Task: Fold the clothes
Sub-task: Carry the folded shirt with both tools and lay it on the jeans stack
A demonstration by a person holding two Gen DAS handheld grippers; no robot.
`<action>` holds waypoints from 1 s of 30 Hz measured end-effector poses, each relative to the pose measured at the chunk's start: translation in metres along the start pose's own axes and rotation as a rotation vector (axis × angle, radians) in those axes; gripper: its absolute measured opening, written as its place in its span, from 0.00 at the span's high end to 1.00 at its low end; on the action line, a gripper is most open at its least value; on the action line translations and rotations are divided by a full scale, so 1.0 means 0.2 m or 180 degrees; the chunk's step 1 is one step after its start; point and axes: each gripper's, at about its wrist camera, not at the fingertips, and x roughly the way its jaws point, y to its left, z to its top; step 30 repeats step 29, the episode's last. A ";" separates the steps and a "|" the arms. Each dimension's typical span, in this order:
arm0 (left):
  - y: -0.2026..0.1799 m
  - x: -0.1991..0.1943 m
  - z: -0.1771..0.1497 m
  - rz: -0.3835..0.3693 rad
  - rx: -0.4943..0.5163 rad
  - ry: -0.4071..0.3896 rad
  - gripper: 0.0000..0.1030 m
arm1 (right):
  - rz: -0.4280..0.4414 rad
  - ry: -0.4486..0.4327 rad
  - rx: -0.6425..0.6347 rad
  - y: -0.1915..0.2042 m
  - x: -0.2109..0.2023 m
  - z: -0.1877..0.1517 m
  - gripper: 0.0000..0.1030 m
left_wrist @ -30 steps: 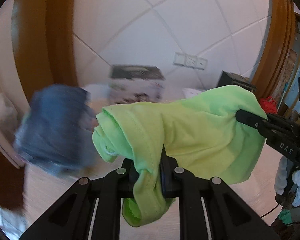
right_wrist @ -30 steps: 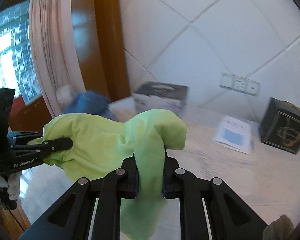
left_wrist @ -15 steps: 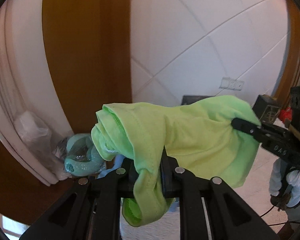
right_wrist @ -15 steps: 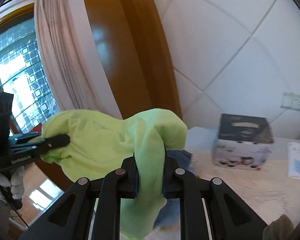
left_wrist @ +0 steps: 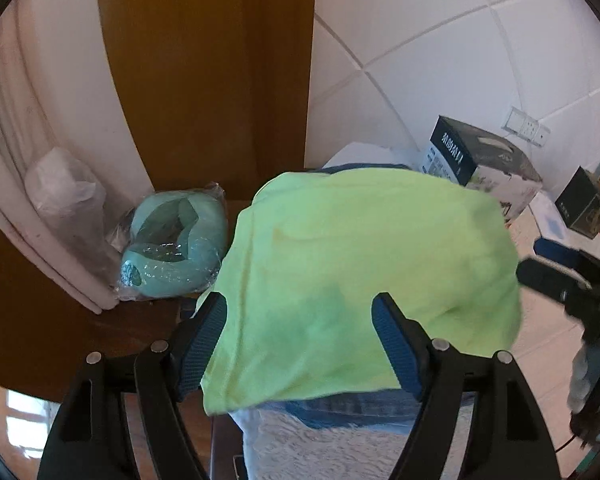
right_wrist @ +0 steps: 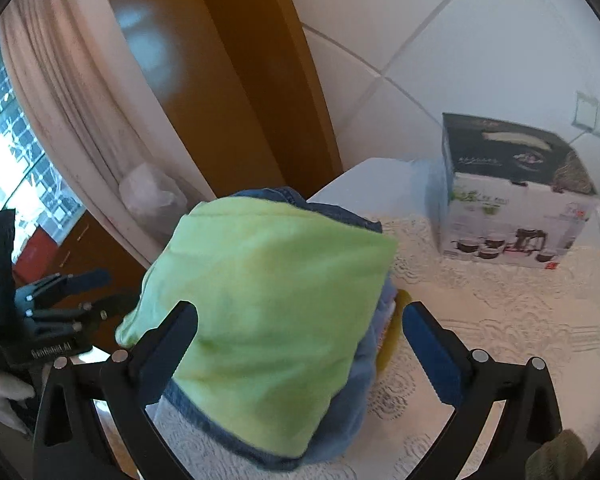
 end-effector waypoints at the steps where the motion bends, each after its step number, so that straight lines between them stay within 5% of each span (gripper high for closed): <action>1: -0.02 -0.02 0.01 0.0016 0.0009 0.0014 0.27 | -0.0037 -0.0001 -0.0018 0.01 -0.02 -0.01 0.00; 7: -0.11 -0.08 0.00 0.0048 0.0053 0.0083 0.27 | -0.0148 0.0144 -0.0103 0.10 -0.11 -0.11 0.00; 11: -0.11 -0.10 -0.04 -0.0160 -0.0018 0.0076 0.27 | -0.0166 0.0232 -0.0090 0.13 -0.11 -0.17 0.00; 15: -0.16 -0.11 -0.08 0.0020 0.0176 0.0067 0.27 | -0.0200 0.0274 -0.0070 0.15 -0.13 -0.21 0.00; 30: -0.21 -0.16 -0.12 0.0039 0.0323 -0.0111 0.27 | -0.0341 0.0347 -0.0041 0.14 -0.16 -0.25 0.00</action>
